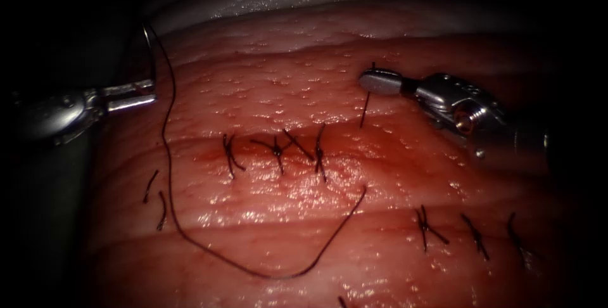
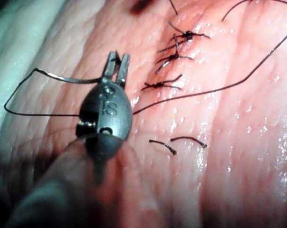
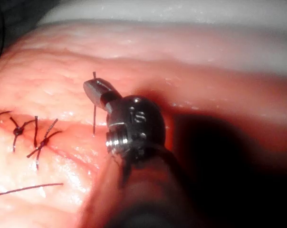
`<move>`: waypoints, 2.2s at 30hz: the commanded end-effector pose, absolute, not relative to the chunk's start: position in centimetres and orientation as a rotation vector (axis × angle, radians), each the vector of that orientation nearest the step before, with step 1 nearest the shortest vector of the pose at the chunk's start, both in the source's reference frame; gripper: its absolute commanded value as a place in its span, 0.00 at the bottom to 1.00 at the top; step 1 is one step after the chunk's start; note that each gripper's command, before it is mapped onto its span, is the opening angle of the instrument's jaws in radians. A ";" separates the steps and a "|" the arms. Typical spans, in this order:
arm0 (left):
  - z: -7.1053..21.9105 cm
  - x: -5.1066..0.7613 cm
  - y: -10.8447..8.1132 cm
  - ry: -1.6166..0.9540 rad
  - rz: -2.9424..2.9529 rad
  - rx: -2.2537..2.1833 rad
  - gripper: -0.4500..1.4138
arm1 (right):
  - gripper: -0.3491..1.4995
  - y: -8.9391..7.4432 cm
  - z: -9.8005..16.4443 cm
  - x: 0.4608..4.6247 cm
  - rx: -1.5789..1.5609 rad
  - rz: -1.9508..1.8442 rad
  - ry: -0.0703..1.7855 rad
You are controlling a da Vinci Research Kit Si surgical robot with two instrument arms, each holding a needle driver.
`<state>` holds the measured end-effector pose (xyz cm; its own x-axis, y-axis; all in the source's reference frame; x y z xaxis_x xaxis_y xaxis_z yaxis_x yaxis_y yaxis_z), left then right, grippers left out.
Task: Wound Closure
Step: Adjust the short end with the right jaws while setting the needle down with the left jaws.
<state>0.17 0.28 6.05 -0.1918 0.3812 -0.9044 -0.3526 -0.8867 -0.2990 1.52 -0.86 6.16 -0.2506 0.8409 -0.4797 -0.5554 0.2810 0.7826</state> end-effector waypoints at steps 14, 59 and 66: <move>6.5 -0.34 0.5 -0.103 2.141 -1.591 0.00 | 0.00 -0.8 6.0 1.56 0.285 1.345 1.260; 6.5 0.43 0.8 -0.160 2.093 -1.740 0.43 | 0.98 -0.8 5.9 1.63 0.140 1.236 1.332; 6.7 0.32 0.5 -0.187 2.348 -1.703 0.43 | 0.98 -0.8 5.8 1.50 0.135 1.219 1.354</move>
<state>0.35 0.42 6.64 -0.3090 0.2396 -0.9204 -0.0981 -0.9706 -0.2198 1.44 -0.77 5.76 -0.2468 0.7137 -0.6556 -0.5775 0.4349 0.6909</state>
